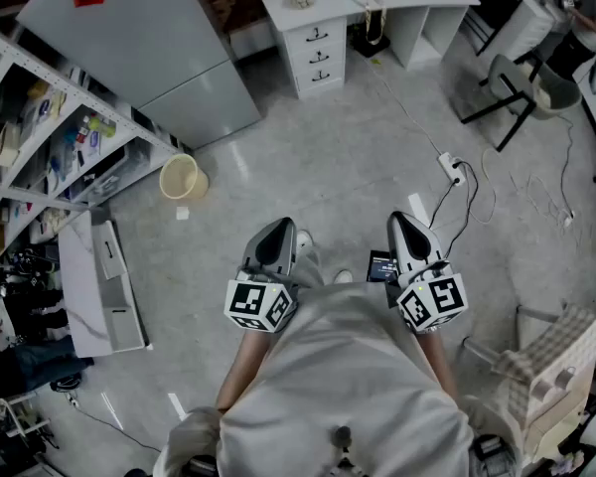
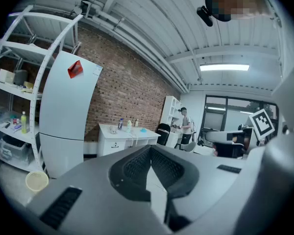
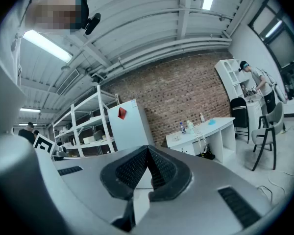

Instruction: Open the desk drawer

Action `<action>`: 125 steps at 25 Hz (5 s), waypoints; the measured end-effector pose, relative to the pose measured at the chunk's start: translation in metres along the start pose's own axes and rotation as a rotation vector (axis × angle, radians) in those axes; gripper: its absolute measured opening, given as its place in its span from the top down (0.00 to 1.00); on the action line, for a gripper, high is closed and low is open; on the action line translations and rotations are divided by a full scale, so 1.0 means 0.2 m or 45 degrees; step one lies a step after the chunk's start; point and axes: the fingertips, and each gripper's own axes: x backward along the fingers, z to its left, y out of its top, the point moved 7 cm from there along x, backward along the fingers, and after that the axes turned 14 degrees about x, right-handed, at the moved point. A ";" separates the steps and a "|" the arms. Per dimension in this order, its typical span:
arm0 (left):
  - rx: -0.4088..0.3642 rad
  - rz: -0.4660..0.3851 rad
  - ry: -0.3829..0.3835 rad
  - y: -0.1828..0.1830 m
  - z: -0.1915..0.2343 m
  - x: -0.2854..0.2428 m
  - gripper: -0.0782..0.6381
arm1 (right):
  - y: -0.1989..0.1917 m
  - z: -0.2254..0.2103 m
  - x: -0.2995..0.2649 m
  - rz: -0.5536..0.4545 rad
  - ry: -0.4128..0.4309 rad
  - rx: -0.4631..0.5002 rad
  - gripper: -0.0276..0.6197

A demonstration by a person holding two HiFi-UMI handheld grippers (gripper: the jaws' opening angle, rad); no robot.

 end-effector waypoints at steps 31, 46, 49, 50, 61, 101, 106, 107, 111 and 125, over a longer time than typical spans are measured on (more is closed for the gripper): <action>-0.010 0.000 0.023 0.08 0.10 -0.13 0.88 | -0.07 -0.06 -0.16 0.116 0.030 -0.028 0.92; -0.022 0.045 -0.154 0.42 0.58 -0.61 0.88 | 0.09 -0.08 -0.78 0.115 -0.177 0.007 0.92; -0.037 0.033 -0.171 0.49 0.65 -0.67 0.88 | 0.10 -0.07 -0.86 0.097 -0.200 0.008 0.92; -0.038 0.030 -0.172 0.51 0.67 -0.68 0.88 | 0.10 -0.06 -0.89 0.092 -0.204 0.008 0.92; -0.006 0.030 -0.147 0.57 0.77 -0.82 0.88 | 0.11 -0.14 -1.12 0.091 -0.178 -0.003 0.92; 0.038 -0.053 0.245 0.71 0.70 -2.26 0.88 | 0.12 -1.66 -2.13 0.211 0.184 0.038 0.92; 0.045 -0.042 0.199 0.82 0.84 -2.51 0.88 | 0.20 -1.73 -2.37 0.225 0.174 0.064 0.92; 0.036 -0.047 0.182 0.85 0.86 -2.57 0.88 | 0.23 -1.76 -2.43 0.223 0.178 0.081 0.92; 0.014 -0.056 0.121 0.94 0.93 -2.78 0.88 | 0.28 -1.83 -2.63 0.218 0.180 0.143 0.92; -0.008 0.025 0.110 1.03 1.11 -3.07 0.88 | 0.24 -1.92 -3.01 0.364 0.308 0.350 0.92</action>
